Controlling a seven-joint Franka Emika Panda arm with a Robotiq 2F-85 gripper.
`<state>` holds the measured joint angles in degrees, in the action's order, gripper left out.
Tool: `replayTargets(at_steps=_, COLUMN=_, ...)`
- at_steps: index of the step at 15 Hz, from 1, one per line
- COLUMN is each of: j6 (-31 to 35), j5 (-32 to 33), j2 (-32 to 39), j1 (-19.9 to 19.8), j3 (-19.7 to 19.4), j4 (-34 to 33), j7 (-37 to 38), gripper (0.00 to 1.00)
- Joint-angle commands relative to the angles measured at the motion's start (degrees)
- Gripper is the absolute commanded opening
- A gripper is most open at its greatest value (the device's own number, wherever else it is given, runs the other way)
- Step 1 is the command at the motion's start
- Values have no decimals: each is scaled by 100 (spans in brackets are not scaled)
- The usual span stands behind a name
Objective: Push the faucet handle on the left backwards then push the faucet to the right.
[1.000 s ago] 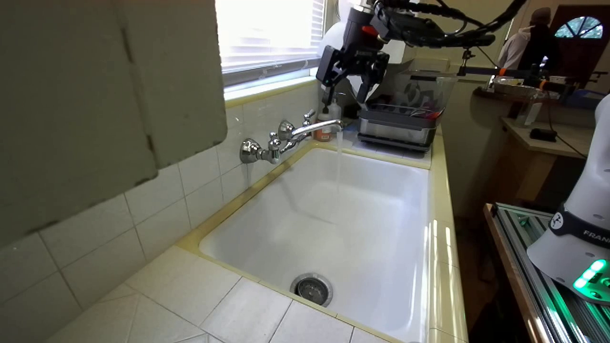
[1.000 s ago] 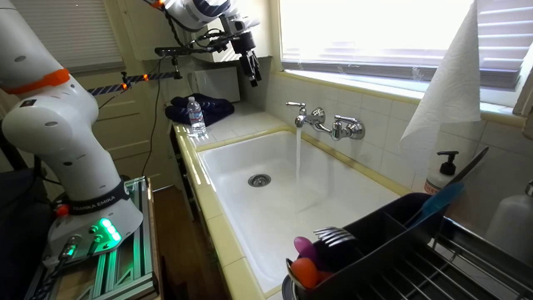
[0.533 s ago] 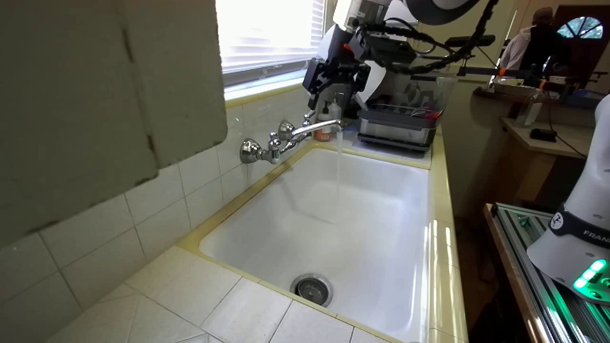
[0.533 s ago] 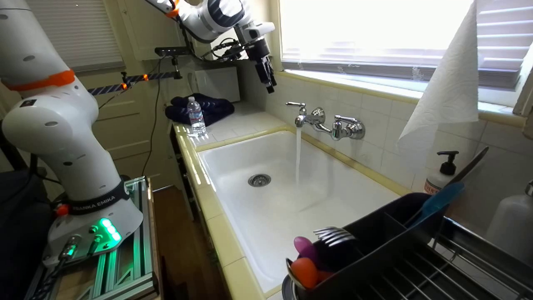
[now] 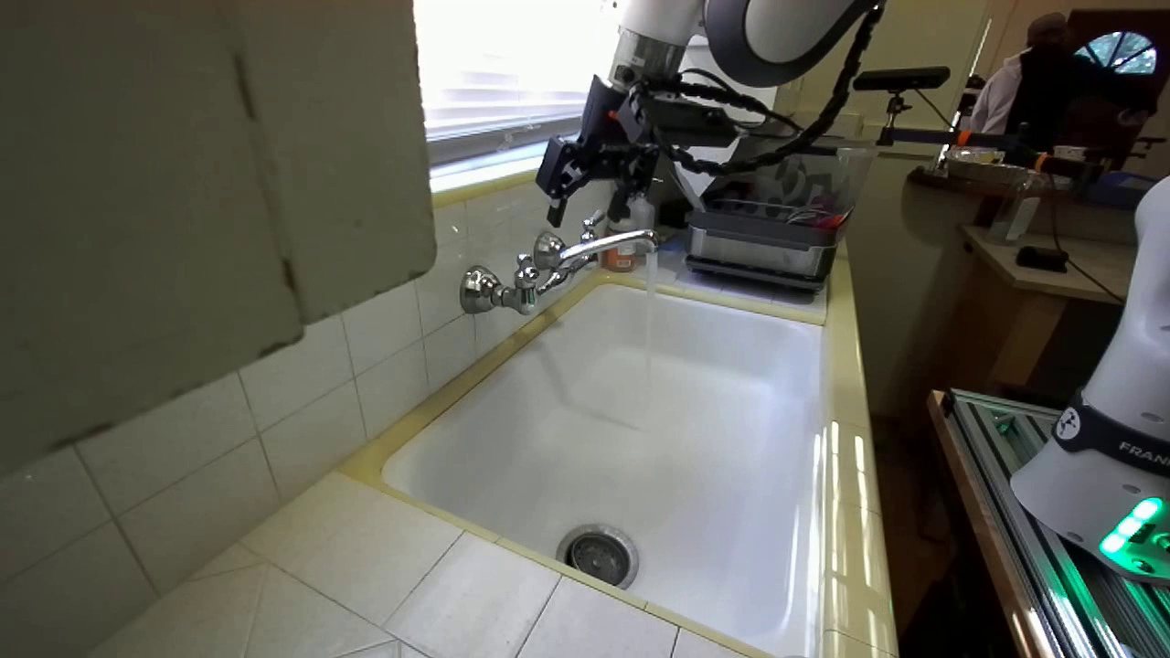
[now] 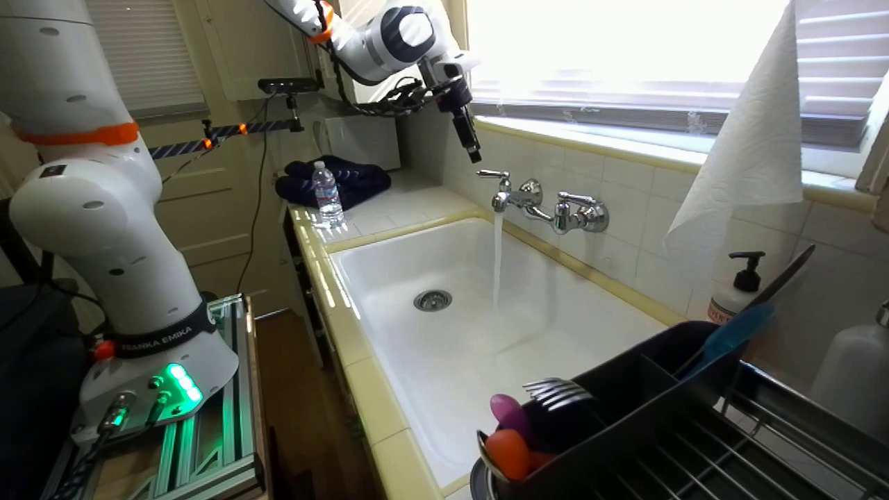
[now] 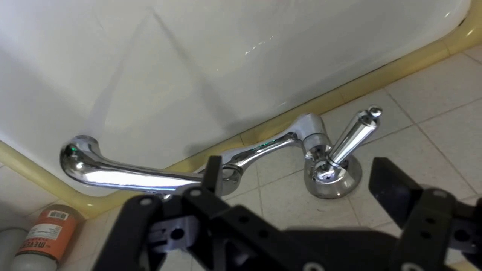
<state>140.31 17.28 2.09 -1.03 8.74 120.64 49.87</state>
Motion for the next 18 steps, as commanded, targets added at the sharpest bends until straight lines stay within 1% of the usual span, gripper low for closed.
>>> replayTargets(at_steps=1, j6=140, j5=69, j2=548, j1=309, j3=-225, j4=-478, j7=-166, gripper=100)
replayTargets(at_steps=10, j6=192, j5=-171, j2=1486, j1=791, j3=-494, j4=-1280, j7=-634, gripper=100)
replayTargets(at_steps=18, j6=314, j5=-380, j2=2108, j1=1025, j3=-564, j4=-1875, j7=-1256, gripper=100)
